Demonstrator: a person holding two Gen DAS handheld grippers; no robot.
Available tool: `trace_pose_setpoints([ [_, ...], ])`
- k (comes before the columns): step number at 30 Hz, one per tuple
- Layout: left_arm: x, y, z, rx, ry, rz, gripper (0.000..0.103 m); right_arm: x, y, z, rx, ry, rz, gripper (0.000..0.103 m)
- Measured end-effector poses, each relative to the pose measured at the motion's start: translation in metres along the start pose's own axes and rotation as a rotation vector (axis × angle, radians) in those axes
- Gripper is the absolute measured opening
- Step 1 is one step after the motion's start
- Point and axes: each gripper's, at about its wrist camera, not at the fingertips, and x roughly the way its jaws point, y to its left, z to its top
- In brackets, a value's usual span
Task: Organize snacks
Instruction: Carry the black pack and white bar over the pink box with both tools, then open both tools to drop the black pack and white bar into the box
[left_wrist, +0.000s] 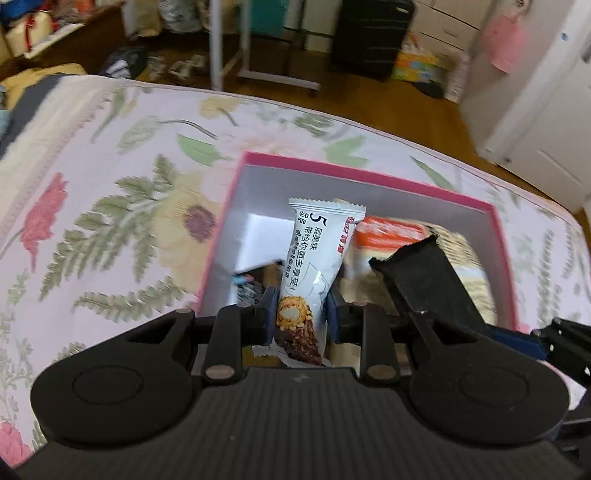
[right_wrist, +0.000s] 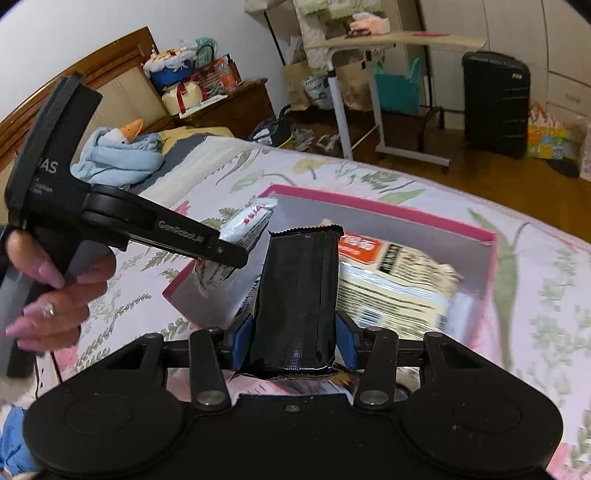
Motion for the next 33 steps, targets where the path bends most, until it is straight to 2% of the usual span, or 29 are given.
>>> trace_pose_setpoints([
  [4, 0.011, 0.006, -0.002, -0.025, 0.019, -0.023, 0.029, 0.021, 0.002, 0.006, 0.044, 0.012, 0.003, 0.055],
  [6, 0.013, 0.004, -0.006, -0.014, 0.028, -0.032, 0.036, 0.025, 0.000, 0.004, 0.077, 0.003, 0.054, 0.055],
  [8, 0.013, 0.001, -0.010, -0.001, 0.012, 0.009, 0.041, 0.024, -0.002, 0.001, 0.111, -0.001, 0.125, 0.063],
  [11, 0.003, -0.002, -0.017, 0.025, -0.026, 0.021, 0.045, 0.012, -0.005, -0.005, 0.140, -0.025, 0.178, 0.063],
  [12, -0.002, -0.002, -0.019, 0.024, -0.035, 0.022, 0.049, 0.006, -0.006, -0.008, 0.143, -0.036, 0.187, 0.063],
  [17, -0.032, -0.006, -0.032, 0.048, -0.111, 0.053, 0.056, -0.034, -0.013, -0.024, 0.135, -0.087, 0.208, 0.063],
  [20, -0.048, -0.009, -0.040, 0.061, -0.137, 0.056, 0.058, -0.061, -0.020, -0.034, 0.130, -0.124, 0.168, 0.063],
  [24, -0.069, -0.021, -0.053, 0.083, -0.145, 0.023, 0.058, -0.096, -0.031, -0.049, 0.133, -0.162, 0.084, 0.063],
  [33, -0.108, -0.066, -0.080, 0.155, -0.147, -0.051, 0.058, -0.165, -0.045, -0.076, 0.177, -0.252, -0.122, 0.063],
])
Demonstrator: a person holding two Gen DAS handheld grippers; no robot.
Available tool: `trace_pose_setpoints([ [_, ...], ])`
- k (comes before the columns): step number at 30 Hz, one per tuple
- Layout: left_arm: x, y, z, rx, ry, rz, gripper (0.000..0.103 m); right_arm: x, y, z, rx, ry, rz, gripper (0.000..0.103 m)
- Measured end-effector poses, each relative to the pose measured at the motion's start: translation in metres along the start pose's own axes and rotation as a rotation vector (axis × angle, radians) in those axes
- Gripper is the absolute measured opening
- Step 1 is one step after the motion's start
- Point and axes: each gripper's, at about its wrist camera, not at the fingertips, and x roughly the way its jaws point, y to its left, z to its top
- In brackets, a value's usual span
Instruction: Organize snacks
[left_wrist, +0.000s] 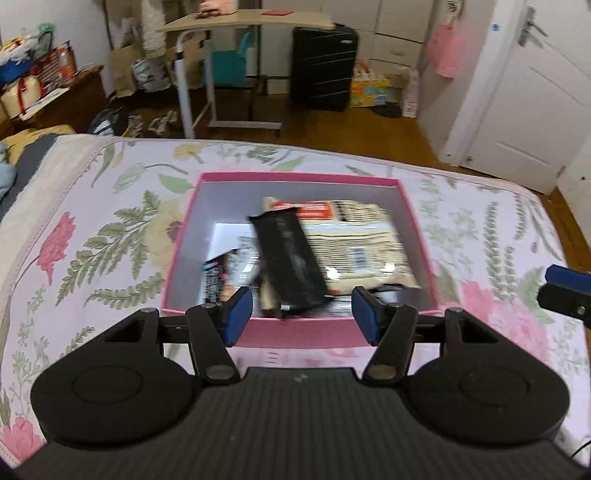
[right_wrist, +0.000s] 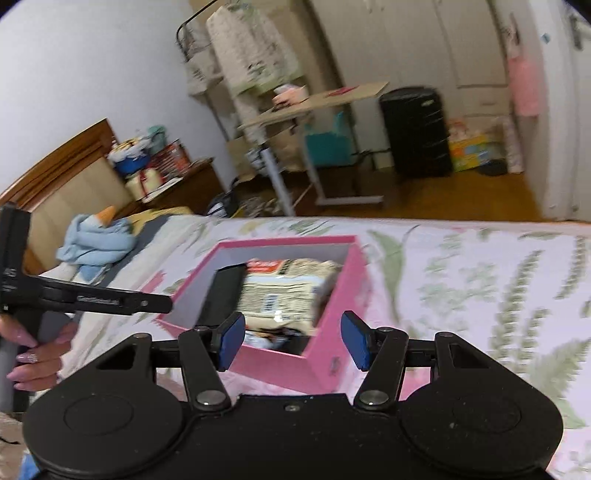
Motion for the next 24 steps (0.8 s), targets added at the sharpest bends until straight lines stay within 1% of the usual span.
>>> trace_pose_setpoints([
  [5, -0.021, -0.032, -0.004, 0.037, -0.020, -0.053, 0.058, -0.027, -0.005, -0.008, -0.017, -0.039, -0.106, 0.064],
  [8, -0.031, -0.049, -0.008, 0.060, -0.032, -0.080, 0.059, -0.041, -0.008, -0.015, -0.020, -0.054, -0.147, 0.064],
  [12, -0.037, -0.067, -0.017, 0.064, -0.031, -0.110, 0.059, -0.055, -0.009, -0.022, -0.021, -0.077, -0.184, 0.065],
  [19, -0.043, -0.080, -0.038, 0.049, -0.029, -0.102, 0.060, -0.073, -0.008, -0.044, -0.007, -0.106, -0.245, 0.066],
  [24, -0.041, -0.083, -0.050, 0.054, -0.021, -0.077, 0.061, -0.081, -0.011, -0.056, 0.000, -0.103, -0.286, 0.066],
])
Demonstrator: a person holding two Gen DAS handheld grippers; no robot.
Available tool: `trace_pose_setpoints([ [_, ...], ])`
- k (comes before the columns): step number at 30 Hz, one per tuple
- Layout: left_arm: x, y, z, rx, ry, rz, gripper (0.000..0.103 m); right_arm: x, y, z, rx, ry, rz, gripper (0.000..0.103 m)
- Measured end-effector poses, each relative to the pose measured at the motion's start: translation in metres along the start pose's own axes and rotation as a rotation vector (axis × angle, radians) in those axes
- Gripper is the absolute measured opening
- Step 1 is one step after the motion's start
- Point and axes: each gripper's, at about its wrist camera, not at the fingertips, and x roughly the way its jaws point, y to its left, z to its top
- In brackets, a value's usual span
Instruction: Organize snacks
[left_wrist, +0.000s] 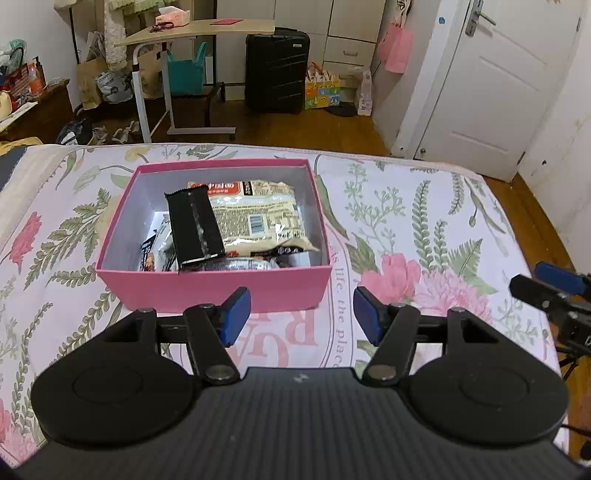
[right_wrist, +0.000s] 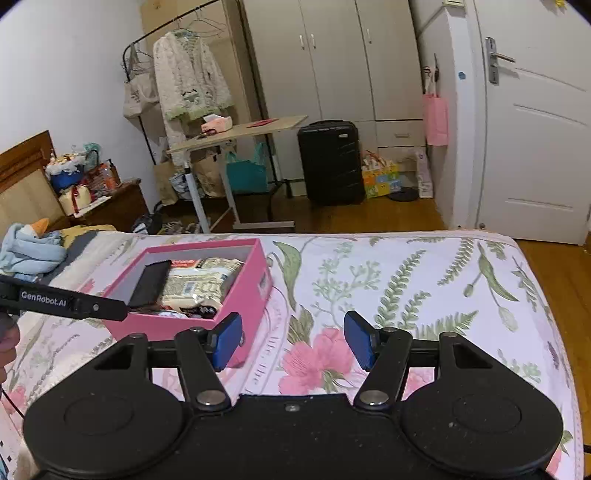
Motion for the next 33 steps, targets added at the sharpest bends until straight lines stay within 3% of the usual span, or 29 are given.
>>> trace_pose_setpoints([
  [12, -0.004, -0.008, -0.023, 0.001, -0.048, 0.024, 0.068, -0.013, -0.002, -0.015, -0.007, 0.034, -0.108, 0.070],
  [18, -0.005, -0.017, -0.031, 0.032, -0.087, 0.051, 0.082, -0.015, -0.005, -0.017, 0.008, 0.031, -0.139, 0.086],
  [22, -0.007, -0.021, -0.034, 0.033, -0.131, 0.058, 0.085, -0.015, -0.009, -0.021, 0.018, 0.026, -0.165, 0.094],
  [27, -0.015, -0.023, -0.034, 0.026, -0.186, 0.067, 0.093, -0.016, -0.015, -0.028, 0.031, 0.025, -0.163, 0.094],
  [33, -0.016, -0.023, -0.035, 0.025, -0.175, 0.062, 0.094, -0.017, -0.014, -0.027, 0.042, 0.023, -0.231, 0.095],
])
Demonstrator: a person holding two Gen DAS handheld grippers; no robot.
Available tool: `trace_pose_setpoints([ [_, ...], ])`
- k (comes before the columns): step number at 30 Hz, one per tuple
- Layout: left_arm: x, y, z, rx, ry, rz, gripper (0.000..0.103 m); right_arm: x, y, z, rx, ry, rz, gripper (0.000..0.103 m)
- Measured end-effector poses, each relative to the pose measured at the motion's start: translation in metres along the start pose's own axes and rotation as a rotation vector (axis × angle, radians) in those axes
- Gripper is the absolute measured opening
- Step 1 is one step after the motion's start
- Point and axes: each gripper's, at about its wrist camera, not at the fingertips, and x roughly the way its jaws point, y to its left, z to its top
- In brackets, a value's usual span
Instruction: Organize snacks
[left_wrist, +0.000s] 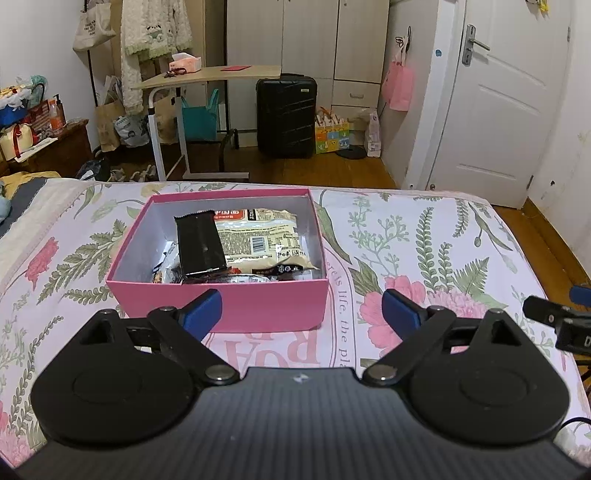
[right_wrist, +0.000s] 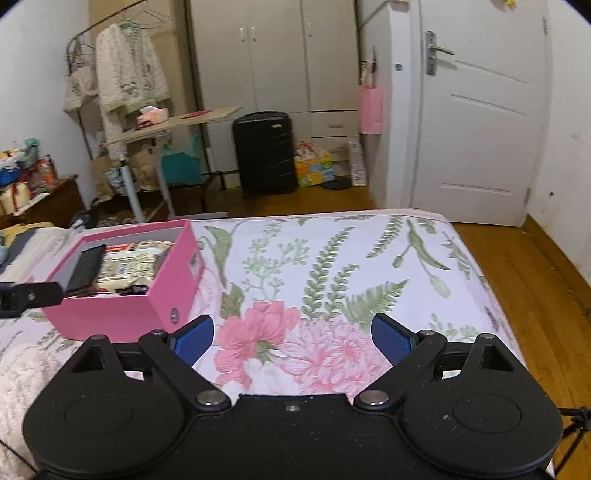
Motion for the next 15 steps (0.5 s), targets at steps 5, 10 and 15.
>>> trace_pose_setpoints([
  [5, -0.003, 0.001, -0.002, -0.026, -0.008, 0.030, 0.094, -0.001, 0.002, 0.001, -0.004, 0.007, -0.024, 0.095],
  [10, -0.005, 0.000, -0.002, -0.010, -0.013, 0.040, 0.094, -0.003, 0.004, 0.002, 0.001, 0.015, -0.049, 0.095],
  [15, -0.005, -0.009, -0.006, 0.028, -0.015, 0.047, 0.094, -0.003, 0.004, 0.003, -0.010, 0.041, -0.090, 0.095],
])
